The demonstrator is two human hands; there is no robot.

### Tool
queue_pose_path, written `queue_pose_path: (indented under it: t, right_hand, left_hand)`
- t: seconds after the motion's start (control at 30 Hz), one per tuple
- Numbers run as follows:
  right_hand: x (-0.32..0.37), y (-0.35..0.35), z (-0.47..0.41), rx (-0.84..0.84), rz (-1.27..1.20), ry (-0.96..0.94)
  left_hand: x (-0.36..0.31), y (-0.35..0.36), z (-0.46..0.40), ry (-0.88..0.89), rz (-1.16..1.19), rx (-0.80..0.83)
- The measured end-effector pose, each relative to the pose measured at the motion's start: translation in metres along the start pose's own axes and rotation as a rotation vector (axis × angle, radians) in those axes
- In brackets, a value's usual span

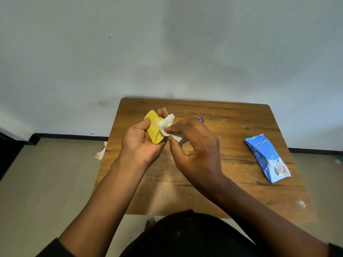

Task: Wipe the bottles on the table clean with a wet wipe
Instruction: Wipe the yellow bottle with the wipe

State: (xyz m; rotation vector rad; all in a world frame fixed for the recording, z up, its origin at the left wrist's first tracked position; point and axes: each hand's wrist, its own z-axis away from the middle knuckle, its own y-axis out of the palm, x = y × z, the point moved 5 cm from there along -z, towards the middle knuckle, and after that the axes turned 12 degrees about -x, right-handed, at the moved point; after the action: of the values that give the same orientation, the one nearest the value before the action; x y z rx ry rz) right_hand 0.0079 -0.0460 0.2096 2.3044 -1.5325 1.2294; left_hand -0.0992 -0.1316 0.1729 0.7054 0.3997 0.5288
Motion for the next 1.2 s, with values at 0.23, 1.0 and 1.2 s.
queue_pose_path:
  t: [0.23, 1.0, 1.2]
  right_hand:
    - [0.013, 0.01, 0.015, 0.147, 0.116, -0.235]
    - [-0.005, -0.023, -0.022, 0.049, 0.055, -0.119]
    - [0.003, 0.0, 0.005, 0.401, 0.084, -0.263]
  left_hand:
    - [-0.003, -0.001, -0.001, -0.042, 0.074, -0.049]
    - [-0.004, 0.002, 0.017, 0.399, -0.334, 0.006]
    - [0.002, 0.01, 0.019, 0.534, -0.521, 0.123]
